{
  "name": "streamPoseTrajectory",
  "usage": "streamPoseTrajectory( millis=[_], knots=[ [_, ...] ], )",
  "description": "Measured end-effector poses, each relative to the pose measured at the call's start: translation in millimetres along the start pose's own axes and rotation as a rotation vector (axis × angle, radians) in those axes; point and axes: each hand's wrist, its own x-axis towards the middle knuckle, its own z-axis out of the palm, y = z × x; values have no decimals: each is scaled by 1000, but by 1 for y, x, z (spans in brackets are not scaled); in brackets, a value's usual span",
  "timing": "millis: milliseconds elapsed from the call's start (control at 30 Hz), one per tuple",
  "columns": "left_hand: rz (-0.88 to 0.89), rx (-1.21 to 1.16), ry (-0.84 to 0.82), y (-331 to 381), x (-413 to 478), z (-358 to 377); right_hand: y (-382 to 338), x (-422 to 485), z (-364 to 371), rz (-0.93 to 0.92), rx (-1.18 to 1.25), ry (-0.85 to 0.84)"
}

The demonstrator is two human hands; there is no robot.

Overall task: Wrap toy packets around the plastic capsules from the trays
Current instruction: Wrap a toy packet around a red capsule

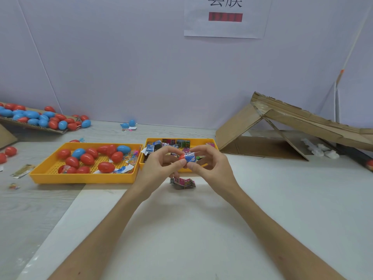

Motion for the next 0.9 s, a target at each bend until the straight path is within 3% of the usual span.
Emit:
streamPoseTrajectory(
  millis=[900],
  knots=[
    [-43, -64, 11, 0, -2, -2, 1, -3, 4, -130, -122, 12]
  ],
)
